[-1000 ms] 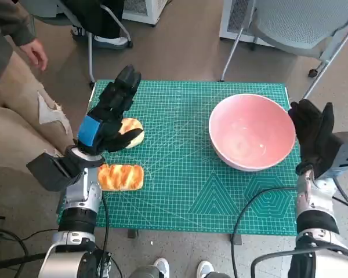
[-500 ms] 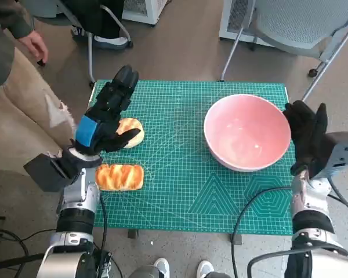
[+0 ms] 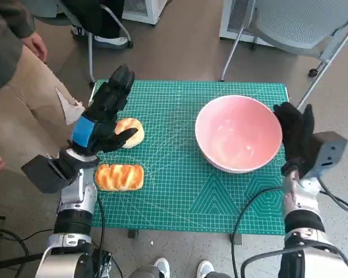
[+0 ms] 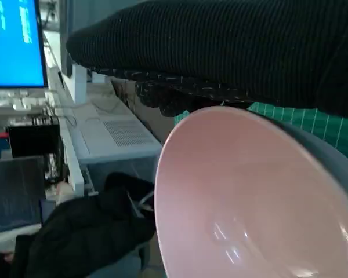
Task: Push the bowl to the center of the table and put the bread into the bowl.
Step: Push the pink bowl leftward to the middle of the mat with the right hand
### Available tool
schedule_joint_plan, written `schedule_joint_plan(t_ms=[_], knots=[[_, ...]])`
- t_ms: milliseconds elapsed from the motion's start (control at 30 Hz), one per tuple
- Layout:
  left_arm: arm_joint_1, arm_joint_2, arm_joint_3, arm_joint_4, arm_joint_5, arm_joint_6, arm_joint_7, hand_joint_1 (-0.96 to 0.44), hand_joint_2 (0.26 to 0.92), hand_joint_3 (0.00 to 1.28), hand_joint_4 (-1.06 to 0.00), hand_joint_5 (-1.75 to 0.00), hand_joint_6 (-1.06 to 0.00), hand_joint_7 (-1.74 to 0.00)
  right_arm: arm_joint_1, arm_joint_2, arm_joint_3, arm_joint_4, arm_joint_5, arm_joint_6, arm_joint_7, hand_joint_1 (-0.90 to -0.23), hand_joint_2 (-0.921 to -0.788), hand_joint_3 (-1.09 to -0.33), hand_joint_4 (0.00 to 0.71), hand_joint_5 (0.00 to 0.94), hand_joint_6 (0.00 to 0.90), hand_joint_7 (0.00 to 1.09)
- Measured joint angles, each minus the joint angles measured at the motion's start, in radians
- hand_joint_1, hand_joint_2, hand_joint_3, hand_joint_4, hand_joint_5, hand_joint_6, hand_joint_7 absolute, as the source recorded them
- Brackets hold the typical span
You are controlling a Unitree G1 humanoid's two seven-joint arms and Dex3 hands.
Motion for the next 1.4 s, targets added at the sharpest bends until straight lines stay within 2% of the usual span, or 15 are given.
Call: schedule_joint_plan(t_ms=[533, 833, 1200, 1400], knots=[[0.016, 0.0, -0.005, -0.026, 0.003, 0.0, 0.017, -0.6, 0.921, 0.25, 0.0, 0.0, -0.13, 0.0, -0.005, 0.052, 0.036, 0.0, -0.006, 0.001, 0.006, -0.653, -0.921, -0.833, 0.148, 0.01, 0.207, 0.08], [0.023, 0.0, -0.005, -0.046, 0.003, 0.008, 0.021, -0.6, 0.921, 0.25, 0.0, 0.0, -0.12, 0.0, -0.02, 0.08, 0.069, 0.0, -0.041, 0.0, 0.002, -0.647, -0.921, -0.85, 0.156, 0.009, 0.204, 0.08], [0.03, 0.0, -0.005, -0.056, 0.003, 0.019, 0.029, -0.59, 0.921, 0.25, 0.0, 0.0, -0.11, 0.0, -0.027, 0.118, 0.077, 0.0, -0.042, -0.006, 0.006, -0.691, -0.921, -0.831, 0.165, 0.009, 0.202, 0.07], [0.035, 0.0, -0.006, -0.062, 0.003, 0.023, 0.034, -0.59, 0.921, 0.25, 0.0, 0.0, -0.11, 0.0, -0.028, 0.128, 0.079, 0.0, -0.043, -0.007, 0.011, -0.686, -0.921, -0.829, 0.168, 0.009, 0.202, 0.07]])
